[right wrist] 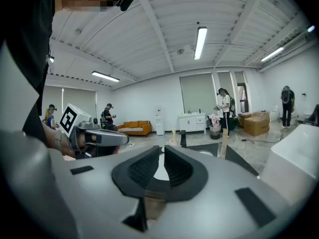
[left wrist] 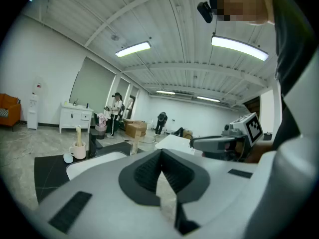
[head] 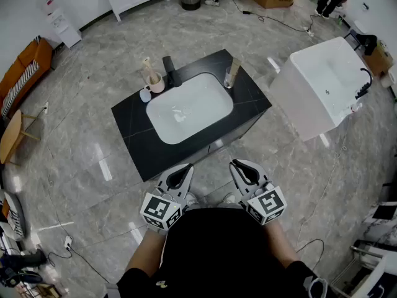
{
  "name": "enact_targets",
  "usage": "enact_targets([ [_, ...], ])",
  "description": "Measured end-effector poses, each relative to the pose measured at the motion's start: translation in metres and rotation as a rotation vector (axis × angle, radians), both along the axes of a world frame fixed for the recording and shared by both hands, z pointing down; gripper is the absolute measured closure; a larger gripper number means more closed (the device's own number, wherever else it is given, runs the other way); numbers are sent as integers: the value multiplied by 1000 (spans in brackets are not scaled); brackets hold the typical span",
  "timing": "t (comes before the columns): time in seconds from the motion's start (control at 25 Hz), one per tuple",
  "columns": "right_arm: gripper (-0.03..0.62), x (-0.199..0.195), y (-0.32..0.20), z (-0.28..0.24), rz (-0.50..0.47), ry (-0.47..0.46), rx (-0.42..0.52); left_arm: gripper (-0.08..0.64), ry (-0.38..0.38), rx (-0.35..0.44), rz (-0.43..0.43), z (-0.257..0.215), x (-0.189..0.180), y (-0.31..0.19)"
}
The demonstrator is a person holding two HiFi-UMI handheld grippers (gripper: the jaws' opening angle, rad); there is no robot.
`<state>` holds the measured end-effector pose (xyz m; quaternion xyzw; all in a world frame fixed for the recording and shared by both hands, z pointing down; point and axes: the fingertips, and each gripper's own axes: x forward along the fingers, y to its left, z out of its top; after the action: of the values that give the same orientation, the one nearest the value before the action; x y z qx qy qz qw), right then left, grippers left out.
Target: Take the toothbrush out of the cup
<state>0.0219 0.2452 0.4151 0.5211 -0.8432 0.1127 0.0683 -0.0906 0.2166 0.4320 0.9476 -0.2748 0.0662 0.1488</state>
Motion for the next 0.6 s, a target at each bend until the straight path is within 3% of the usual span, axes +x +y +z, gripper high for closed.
enact_targets([
  [0.36,540,-41,-17,6,11,13,-6,538,48,-74,-25,5,-46,-21],
  [0.6,540,-46,-33,9,102,-1,-7,538,50,-79,-30,19,-79,-38],
])
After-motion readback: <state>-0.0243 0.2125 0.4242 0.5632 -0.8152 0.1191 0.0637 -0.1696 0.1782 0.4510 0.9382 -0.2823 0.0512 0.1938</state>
